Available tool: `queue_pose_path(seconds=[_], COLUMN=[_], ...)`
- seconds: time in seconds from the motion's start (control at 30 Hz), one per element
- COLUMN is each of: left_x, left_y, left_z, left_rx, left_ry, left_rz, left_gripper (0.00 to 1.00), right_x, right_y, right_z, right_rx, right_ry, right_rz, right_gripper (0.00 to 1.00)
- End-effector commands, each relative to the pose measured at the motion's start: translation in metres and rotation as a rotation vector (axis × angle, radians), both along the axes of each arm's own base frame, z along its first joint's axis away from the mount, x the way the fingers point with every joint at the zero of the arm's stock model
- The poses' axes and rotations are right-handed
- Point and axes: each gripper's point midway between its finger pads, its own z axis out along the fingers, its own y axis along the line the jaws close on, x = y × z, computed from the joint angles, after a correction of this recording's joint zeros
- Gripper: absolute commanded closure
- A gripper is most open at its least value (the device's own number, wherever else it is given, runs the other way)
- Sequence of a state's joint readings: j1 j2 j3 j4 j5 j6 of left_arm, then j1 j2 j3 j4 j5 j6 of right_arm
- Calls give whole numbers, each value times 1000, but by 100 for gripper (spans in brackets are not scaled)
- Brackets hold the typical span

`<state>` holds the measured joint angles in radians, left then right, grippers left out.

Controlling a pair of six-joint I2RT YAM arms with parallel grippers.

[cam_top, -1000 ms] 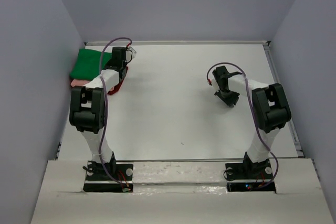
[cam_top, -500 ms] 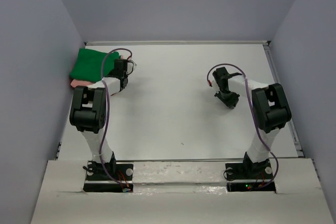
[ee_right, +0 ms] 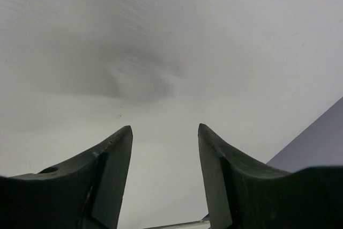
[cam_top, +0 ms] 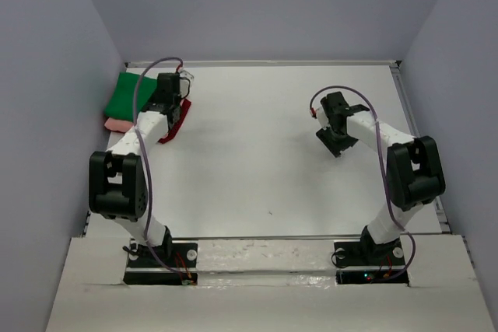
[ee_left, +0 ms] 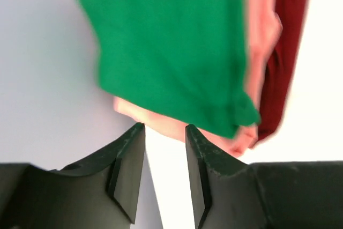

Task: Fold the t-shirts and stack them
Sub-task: Neatly place the folded tshirt to the corner

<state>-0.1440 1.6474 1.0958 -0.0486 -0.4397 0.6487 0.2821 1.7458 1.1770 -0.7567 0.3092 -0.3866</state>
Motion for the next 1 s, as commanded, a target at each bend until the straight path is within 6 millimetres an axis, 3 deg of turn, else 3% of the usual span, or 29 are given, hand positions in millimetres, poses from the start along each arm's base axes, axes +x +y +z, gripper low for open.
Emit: queue_pose_path(seconds=[0.0, 0.03, 0.1, 0.17, 0.23, 0.33, 0.47, 0.67, 0.73, 0.8, 0.83, 0.87, 0.9, 0.97], left_x=[6, 2, -4, -16, -24, -41, -54, -66, -66, -60, -61, -55, -51, -40], left_y=[-10, -13, -25, -37, -48, -75, -85, -111, -116, -122, -123, -126, -127, -130], left_z=[134, 164, 182, 192, 187, 152, 130, 96, 90, 74, 74, 65, 62, 52], left_rx=[-128, -187, -263, -355, -416, -522, -536, -603, -619, -642, -647, -651, -651, -651], left_ry=[-272, -335, -377, -431, -448, -390, -369, -258, -227, -148, -145, -104, -89, -38], left_rz=[22, 28, -16, -62, -97, -220, -297, -421, -438, -436, -443, -441, -436, -431], left_gripper=[52, 52, 51, 50, 49, 46, 42, 40, 44, 60, 60, 85, 97, 100], right_x=[17, 18, 18, 12, 8, 4, 0, -2, -2, -2, -2, -3, -2, -3], right_y=[15, 16, 18, 25, 26, 24, 32, 25, 24, 23, 23, 23, 21, 21], right_z=[51, 57, 68, 59, 54, 46, 41, 29, 24, 19, 18, 16, 15, 12], right_rx=[107, 113, 137, 191, 208, 209, 269, 229, 221, 213, 211, 209, 199, 194], right_ry=[-167, -186, -232, -227, -233, -254, -266, -257, -245, -233, -229, -223, -225, -213], right_rz=[3, 5, 2, -1, -10, -11, -20, -46, -49, -51, -51, -50, -54, -54], right_gripper=[37, 34, 24, 19, 18, 18, 18, 18, 18, 18, 18, 18, 18, 19])
